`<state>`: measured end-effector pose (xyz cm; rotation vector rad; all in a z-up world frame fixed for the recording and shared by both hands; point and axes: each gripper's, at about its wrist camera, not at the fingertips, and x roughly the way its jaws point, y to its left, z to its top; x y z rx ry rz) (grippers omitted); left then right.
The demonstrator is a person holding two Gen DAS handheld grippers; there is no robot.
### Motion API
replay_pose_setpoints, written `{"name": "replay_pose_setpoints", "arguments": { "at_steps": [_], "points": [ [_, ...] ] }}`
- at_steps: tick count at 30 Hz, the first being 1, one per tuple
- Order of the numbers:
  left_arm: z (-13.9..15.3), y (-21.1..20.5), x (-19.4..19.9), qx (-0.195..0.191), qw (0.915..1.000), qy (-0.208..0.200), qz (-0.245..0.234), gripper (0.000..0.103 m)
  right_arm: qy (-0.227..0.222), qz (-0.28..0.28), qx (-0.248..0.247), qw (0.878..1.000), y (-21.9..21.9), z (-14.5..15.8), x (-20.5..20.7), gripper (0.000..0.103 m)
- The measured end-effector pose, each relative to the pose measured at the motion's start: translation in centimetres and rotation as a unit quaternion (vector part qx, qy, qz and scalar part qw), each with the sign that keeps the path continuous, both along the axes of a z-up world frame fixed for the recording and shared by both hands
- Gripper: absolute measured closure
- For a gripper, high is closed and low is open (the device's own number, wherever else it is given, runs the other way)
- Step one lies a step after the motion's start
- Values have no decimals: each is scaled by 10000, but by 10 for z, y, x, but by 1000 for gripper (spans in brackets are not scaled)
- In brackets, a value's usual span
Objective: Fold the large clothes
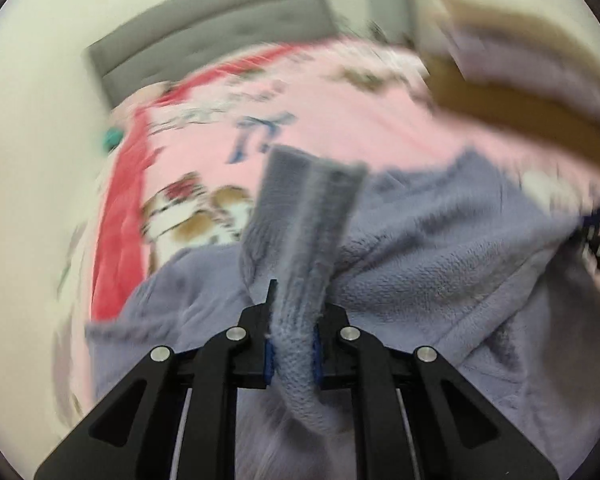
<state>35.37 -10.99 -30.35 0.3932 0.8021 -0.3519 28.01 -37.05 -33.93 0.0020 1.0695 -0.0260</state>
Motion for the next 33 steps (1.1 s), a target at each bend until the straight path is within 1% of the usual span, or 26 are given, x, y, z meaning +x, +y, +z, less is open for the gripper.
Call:
{"name": "replay_pose_setpoints", "arguments": {
  "at_steps": [2,3,5,6,8,9,10,12,14,15,16,17,18,19,20,21,22,23,24,25,27,28,29,30,31,33],
  "points": [
    [-1,19,-11,-174,9996,90,223,90,117,128,102,9998,9,-7,-2,84],
    [-5,28,-18,-279,9989,226,287,90,170,176,-39,9997,14,-11,-2,84],
    [-13,39,-29,-378,9973,459,439,88,328,233,-488,9980,27,-25,0,85],
    [-20,47,-32,-369,9951,629,669,88,399,133,-681,9968,29,-31,1,85],
    [-32,69,-30,-782,9862,1030,1036,88,465,31,-700,9965,30,-36,1,85],
    [-38,83,-29,-1140,9771,1247,1289,85,450,21,-673,9967,31,-36,1,85],
    [-42,92,-29,-1358,9701,1357,1482,84,463,38,-712,9964,33,-37,0,85],
    [-47,102,-27,-1675,9610,1478,1633,84,568,191,-1089,9922,41,-42,1,85],
    [-51,110,-22,-1863,9539,1525,1791,84,668,263,-1407,9875,46,-46,0,85],
    [-52,116,-20,-1996,9493,1562,1860,84,721,220,-1401,9873,45,-46,-1,85],
    [-53,122,-19,-2194,9415,1623,1978,83,749,156,-1329,9882,43,-46,-1,85],
    [-59,128,-15,-2345,9321,1825,2072,81,795,88,-1204,9895,41,-47,-2,85],
    [-65,127,-9,-2307,9295,2002,2069,81,820,83,-1179,9896,40,-47,-1,84],
    [-68,124,-6,-2184,9328,2051,2004,80,799,99,-1201,9895,41,-46,-1,81],
    [-65,121,-7,-2085,9390,1980,1886,79,752,131,-1142,9905,41,-44,-2,77],
    [-62,117,-9,-1956,9443,1952,1787,75,694,158,-1003,9924,41,-39,-3,67],
    [-58,114,-11,-1809,9490,1931,1714,68,631,201,-810,9945,41,-34,-5,60],
    [-52,112,-13,-1627,9549,1871,1635,64,539,240,-545,9968,40,-27,-8,56],
    [-47,113,-18,-1431,9595,1768,1660,46,470,242,-348,9980,38,-18,-12,47],
    [-44,116,-21,-1258,9625,1657,1738,29,408,233,-184,9987,36,-12,-16,39],
    [-34,128,-41,-1030,9695,1363,1758,28,183,228,237,9993,30,8,-27,38],
    [-33,136,-47,-970,9699,1345,1782,28,97,219,376,9990,28,16,-30,38],
    [-31,143,-52,-889,9694,1357,1840,28,-117,166,554,9983,24,30,-34,38],
    [-27,152,-57,-815,9684,1322,1954,28,-300,120,680,9972,21,41,-33,33],
    [-21,158,-59,-828,9681,1250,2009,28,-421,92,809,9958,16,49,-29,28],
    [-7,164,-53,-906,9701,1040,1996,28,-410,65,942,9947,9,56,-8,28]
  ]
}}
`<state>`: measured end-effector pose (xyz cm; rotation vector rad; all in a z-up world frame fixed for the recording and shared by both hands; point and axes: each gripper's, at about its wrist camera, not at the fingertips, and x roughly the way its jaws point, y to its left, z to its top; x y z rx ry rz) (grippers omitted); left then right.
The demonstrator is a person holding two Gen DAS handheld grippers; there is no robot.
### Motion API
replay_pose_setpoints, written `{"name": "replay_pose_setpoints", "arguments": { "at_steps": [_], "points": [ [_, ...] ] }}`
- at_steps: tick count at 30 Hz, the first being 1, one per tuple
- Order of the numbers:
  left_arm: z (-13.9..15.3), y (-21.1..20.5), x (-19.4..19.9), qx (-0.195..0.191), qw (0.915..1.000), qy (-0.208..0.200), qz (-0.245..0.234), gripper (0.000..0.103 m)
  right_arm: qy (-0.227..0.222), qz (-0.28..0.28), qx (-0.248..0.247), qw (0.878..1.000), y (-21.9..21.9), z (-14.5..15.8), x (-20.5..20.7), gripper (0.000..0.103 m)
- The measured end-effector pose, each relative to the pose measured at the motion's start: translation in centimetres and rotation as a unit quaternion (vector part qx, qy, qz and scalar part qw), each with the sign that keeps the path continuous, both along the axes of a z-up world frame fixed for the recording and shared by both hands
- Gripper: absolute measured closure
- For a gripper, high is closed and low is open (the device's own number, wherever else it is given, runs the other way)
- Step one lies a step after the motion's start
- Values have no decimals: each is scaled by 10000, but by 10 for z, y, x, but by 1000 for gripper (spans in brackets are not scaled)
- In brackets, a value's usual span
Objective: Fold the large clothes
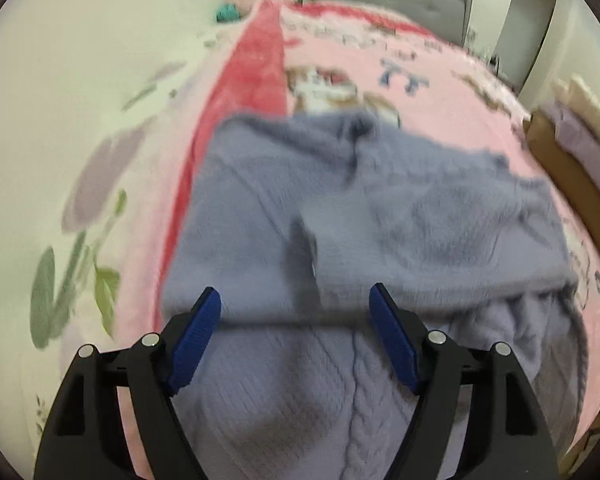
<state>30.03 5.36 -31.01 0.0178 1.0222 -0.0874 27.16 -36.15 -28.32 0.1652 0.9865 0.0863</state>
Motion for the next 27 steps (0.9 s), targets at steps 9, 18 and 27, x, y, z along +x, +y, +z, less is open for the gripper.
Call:
{"name": "replay_pose_setpoints", "arguments": {
  "at_steps": [9,18,27],
  "points": [
    [-39,-31,80,-29,9972,602,-444,28,747,149,577,9954,9,-52,108,55],
    [-68,-26,79,-102,9953,847,-468,25,1402,-117,-156,9899,20,-107,113,57],
    [-17,-39,24,200,9984,-129,-523,25,327,39,655,9973,33,-50,46,50]
  ]
}}
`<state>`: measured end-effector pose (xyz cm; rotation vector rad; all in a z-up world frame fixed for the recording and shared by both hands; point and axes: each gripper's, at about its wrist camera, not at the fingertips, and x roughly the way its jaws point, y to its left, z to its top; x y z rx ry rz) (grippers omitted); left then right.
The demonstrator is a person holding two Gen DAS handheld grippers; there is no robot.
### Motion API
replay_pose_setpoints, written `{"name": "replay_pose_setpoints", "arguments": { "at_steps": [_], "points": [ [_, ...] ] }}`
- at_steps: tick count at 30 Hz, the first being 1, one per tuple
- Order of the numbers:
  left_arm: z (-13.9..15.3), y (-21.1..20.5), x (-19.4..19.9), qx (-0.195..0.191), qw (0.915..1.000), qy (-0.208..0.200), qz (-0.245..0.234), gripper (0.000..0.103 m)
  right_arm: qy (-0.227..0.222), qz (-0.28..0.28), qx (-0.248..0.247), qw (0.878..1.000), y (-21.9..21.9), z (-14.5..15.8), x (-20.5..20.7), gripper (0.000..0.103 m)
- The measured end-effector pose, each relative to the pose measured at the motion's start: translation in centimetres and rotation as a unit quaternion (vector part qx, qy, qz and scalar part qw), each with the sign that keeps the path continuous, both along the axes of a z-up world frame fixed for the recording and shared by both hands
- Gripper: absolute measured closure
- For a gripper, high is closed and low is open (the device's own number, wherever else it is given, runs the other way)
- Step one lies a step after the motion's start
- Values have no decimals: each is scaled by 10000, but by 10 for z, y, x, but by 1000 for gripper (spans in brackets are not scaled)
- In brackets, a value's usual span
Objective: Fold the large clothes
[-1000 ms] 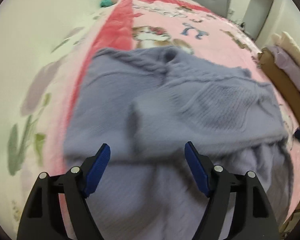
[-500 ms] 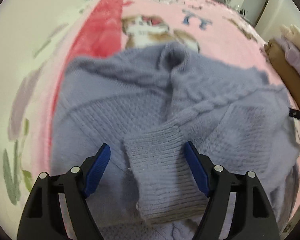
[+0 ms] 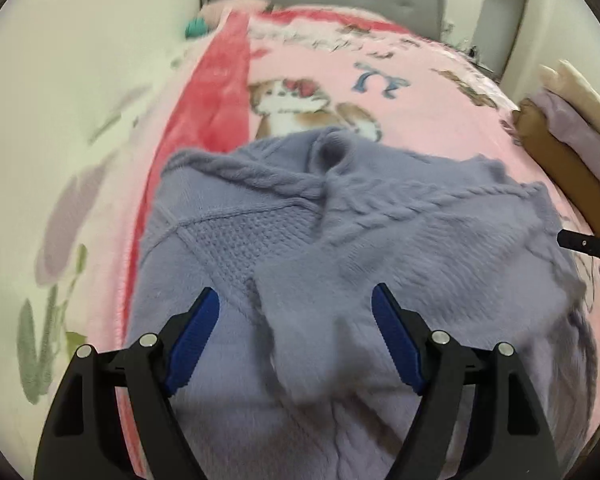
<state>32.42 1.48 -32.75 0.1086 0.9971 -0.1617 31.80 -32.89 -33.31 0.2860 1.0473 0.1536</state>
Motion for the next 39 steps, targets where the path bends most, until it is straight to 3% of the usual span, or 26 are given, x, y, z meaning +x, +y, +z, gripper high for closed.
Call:
{"name": "replay_pose_setpoints", "arguments": {
  "at_steps": [3,7,10,18,22,25,29,33,39],
  "points": [
    [-9,-8,-18,147,9996,206,-158,25,-17,178,-440,9989,22,-6,-23,50],
    [-31,-11,-24,106,9980,620,-116,25,317,229,-892,9952,34,-28,-31,48],
    [-37,-5,-23,-130,9975,689,49,24,357,129,-1060,9936,36,-37,-27,36],
    [-43,-3,-23,-244,9962,840,49,23,551,84,-1003,9934,30,-51,-20,27],
    [-45,-5,-27,-99,9961,872,-22,22,692,14,-952,9931,30,-50,-18,24],
    [-41,-5,-39,2,9964,851,-61,22,495,-156,-1003,9936,30,-36,-27,24],
    [-23,10,-64,100,9985,545,14,22,177,-317,-680,9970,23,-17,-63,21],
    [-6,39,-99,185,9990,293,285,18,202,-325,-722,9967,17,-8,-110,19],
    [-12,81,-155,569,9964,595,217,18,612,-261,-1236,9901,10,-9,-200,19]
  ]
}}
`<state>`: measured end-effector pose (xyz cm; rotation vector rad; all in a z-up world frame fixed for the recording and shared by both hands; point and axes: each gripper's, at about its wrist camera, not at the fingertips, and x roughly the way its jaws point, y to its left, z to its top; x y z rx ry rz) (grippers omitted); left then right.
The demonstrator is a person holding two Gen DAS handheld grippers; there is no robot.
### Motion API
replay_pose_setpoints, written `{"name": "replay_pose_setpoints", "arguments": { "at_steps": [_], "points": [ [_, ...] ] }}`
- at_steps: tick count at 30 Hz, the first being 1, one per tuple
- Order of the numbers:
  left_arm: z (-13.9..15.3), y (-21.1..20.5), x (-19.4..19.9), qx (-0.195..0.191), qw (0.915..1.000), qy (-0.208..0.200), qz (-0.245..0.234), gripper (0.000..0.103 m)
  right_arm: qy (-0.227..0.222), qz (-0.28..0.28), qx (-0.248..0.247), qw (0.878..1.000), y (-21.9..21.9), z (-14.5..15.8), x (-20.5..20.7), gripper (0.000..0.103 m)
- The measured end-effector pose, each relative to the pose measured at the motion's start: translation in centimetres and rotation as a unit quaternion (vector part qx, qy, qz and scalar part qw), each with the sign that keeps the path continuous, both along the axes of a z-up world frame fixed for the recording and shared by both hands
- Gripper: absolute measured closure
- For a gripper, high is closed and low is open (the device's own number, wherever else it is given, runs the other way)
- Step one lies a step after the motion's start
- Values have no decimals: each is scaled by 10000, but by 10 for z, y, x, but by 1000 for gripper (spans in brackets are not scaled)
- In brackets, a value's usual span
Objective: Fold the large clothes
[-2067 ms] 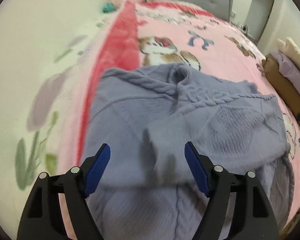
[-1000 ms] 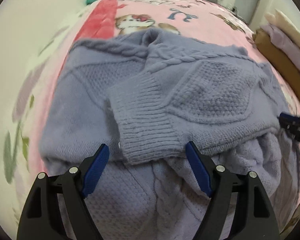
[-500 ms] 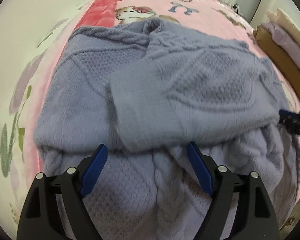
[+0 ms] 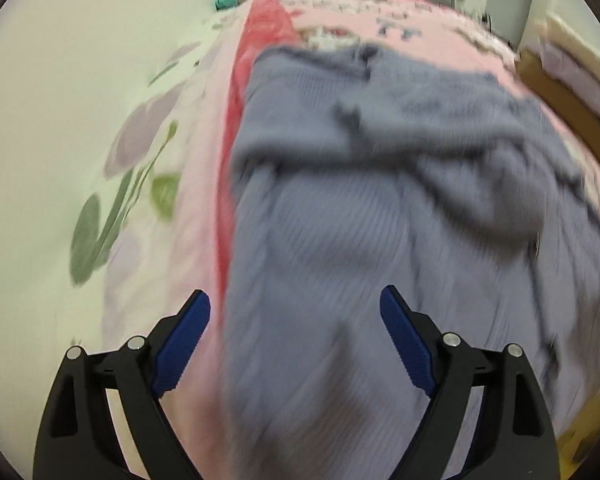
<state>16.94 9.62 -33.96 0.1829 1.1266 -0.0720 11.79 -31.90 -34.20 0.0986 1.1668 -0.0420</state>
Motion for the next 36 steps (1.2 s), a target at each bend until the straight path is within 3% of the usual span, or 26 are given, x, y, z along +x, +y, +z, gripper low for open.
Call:
{"name": "replay_pose_setpoints", "arguments": {
  "at_steps": [5,11,17,21,23,25,26,29,32,36],
  "points": [
    [-12,26,-51,237,9985,356,-329,18,485,-354,-155,9981,-8,-14,-69,19],
    [-28,43,-93,-122,9959,822,-368,18,546,-540,-520,9957,-7,-29,-113,19],
    [-39,48,-119,-264,9949,939,-265,18,717,-825,26,9940,-30,-54,-131,19],
    [-45,48,-127,-795,9909,1076,115,18,582,-1147,661,9895,-45,-62,-146,21],
    [-46,41,-130,-715,9924,1003,72,23,499,-1217,746,9885,-47,-63,-151,22],
    [-50,34,-134,-732,9920,1032,10,40,440,-1191,826,9885,-47,-65,-153,23],
    [-51,32,-135,-771,9913,1066,31,40,408,-1148,818,9892,-46,-66,-154,24],
    [-54,30,-137,-741,9924,961,202,41,331,-1077,840,9901,-40,-66,-160,33],
    [-53,27,-139,-732,9925,919,336,51,343,-1014,989,9893,-39,-61,-160,46],
    [-49,12,-144,-496,9943,907,264,87,478,-648,862,9930,-28,-53,-158,84]
  ]
}}
